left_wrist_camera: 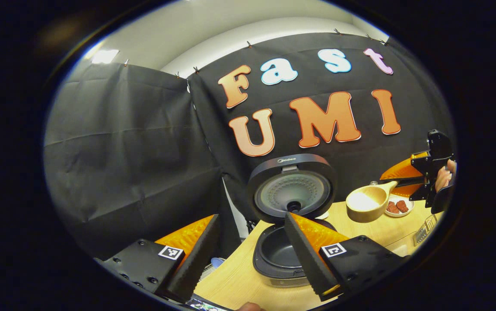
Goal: Close the left gripper, press the button to open the rice cooker; take a wooden spoon from the chopstick holder with the right hand, scoop a spoonful of rice and pour it into the rice cooker, then put the wooden spoon back into the chopstick holder.
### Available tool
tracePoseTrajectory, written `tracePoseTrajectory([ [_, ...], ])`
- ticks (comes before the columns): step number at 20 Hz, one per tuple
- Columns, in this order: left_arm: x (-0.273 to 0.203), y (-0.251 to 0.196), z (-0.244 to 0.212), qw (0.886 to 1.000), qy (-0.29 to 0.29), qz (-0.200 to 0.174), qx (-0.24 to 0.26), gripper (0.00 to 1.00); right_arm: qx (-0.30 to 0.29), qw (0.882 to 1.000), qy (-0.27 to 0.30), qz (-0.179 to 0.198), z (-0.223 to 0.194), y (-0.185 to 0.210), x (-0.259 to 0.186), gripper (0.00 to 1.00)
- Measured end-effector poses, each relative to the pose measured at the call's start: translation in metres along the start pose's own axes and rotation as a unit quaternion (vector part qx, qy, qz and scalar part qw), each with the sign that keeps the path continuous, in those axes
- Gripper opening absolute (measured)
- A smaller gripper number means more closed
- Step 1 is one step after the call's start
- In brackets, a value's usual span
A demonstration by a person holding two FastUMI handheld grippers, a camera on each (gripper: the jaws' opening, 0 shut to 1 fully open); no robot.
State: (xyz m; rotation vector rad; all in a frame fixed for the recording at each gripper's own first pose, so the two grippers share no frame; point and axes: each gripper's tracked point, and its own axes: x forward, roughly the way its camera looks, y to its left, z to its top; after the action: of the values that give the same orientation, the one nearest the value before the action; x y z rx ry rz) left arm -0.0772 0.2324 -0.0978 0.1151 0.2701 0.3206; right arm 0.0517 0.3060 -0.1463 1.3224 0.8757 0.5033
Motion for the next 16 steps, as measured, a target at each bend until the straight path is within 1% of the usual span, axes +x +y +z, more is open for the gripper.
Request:
tracePoseTrajectory([
  [2,-0.001,0.01,-0.007,1.0,0.007,0.007,-0.005,0.94,-0.012,1.0,0.004,-0.006,-0.006,0.004,0.019,0.11],
  [3,-0.001,0.012,-0.011,1.0,0.011,0.009,-0.009,1.0,-0.023,1.0,0.005,-0.009,-0.008,0.007,0.027,0.11],
  [5,-0.001,0.016,-0.02,1.0,0.02,0.011,-0.015,1.0,-0.044,0.999,0.005,-0.014,-0.013,0.011,0.042,0.11],
  [7,0.0,0.021,-0.028,0.999,0.028,0.013,-0.014,1.0,-0.077,0.997,-0.001,-0.025,-0.018,0.013,0.054,0.11],
  [8,0.0,0.022,-0.032,0.999,0.031,0.013,-0.012,0.94,-0.1,0.994,-0.004,-0.034,-0.02,0.011,0.061,0.11],
  [10,0.0,0.02,-0.037,0.999,0.035,0.008,-0.011,1.0,-0.135,0.99,-0.004,-0.051,-0.025,0.004,0.068,0.11],
  [13,0.003,0.018,-0.042,0.999,0.039,0.0,-0.012,1.0,-0.172,0.983,-0.007,-0.067,-0.029,0.002,0.081,0.11],
  [14,0.004,0.017,-0.044,0.999,0.04,-0.003,-0.014,1.0,-0.193,0.978,-0.012,-0.072,-0.028,0.002,0.085,0.11],
  [16,0.006,0.016,-0.047,0.999,0.042,-0.007,-0.016,1.0,-0.245,0.966,-0.018,-0.081,-0.03,0.002,0.092,0.11],
])
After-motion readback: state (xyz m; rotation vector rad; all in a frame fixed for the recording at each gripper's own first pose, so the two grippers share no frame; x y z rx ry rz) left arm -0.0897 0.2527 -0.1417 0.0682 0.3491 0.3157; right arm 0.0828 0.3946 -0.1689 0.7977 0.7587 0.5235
